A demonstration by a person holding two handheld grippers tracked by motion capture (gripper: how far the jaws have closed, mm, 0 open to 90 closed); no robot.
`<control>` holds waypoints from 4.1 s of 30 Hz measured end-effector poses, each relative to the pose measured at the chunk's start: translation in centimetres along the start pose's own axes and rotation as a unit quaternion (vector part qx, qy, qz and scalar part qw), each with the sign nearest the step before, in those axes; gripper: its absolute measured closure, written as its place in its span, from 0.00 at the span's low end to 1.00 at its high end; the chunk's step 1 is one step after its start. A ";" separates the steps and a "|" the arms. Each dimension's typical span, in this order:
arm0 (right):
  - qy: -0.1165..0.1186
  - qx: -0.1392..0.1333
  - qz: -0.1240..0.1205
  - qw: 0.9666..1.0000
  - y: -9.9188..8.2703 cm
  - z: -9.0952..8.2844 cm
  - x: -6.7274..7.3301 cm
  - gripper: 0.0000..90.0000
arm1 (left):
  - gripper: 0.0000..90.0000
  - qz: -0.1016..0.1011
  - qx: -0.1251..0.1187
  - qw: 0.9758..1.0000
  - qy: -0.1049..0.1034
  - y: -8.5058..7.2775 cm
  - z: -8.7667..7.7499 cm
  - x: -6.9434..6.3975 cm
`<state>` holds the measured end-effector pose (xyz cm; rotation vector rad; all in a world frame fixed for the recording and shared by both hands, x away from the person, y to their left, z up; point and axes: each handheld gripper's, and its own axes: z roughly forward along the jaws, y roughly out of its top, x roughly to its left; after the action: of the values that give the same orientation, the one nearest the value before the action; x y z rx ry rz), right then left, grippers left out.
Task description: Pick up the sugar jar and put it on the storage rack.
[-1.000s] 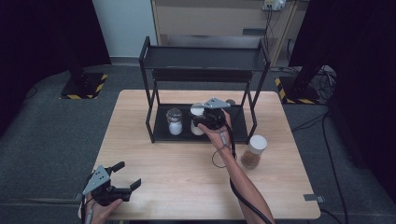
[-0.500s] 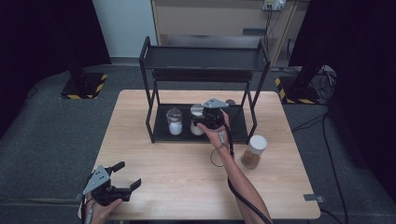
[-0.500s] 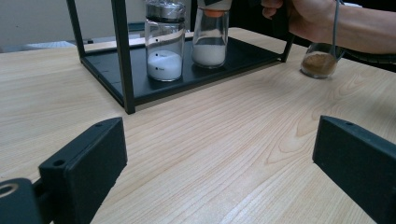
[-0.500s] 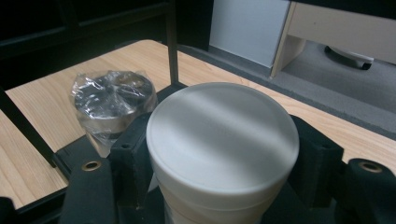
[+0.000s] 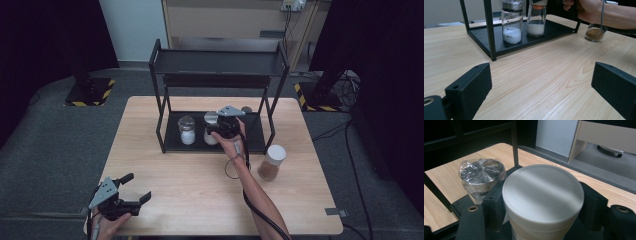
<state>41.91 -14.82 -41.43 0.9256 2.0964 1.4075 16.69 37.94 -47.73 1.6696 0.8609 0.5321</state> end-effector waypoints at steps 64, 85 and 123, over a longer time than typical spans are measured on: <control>0.071 -0.053 -0.047 0.995 4.6 -12.6 2.6 0.08 | 0.02 0.005 0.000 1.000 -0.002 0.1 0.0 -0.1; 0.069 -0.074 -0.051 0.994 -0.7 -22.6 4.8 0.06 | 0.02 0.000 -0.006 1.000 -0.006 -0.1 -0.1 0.0; -0.034 -0.068 -0.025 0.997 -10.4 -30.6 3.7 0.04 | 0.02 -0.004 -0.019 1.000 -0.012 -0.3 -0.3 0.2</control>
<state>15.62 -33.79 -39.41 0.8504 1.9336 1.4525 16.51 38.26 -47.92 1.6339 0.8347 0.5183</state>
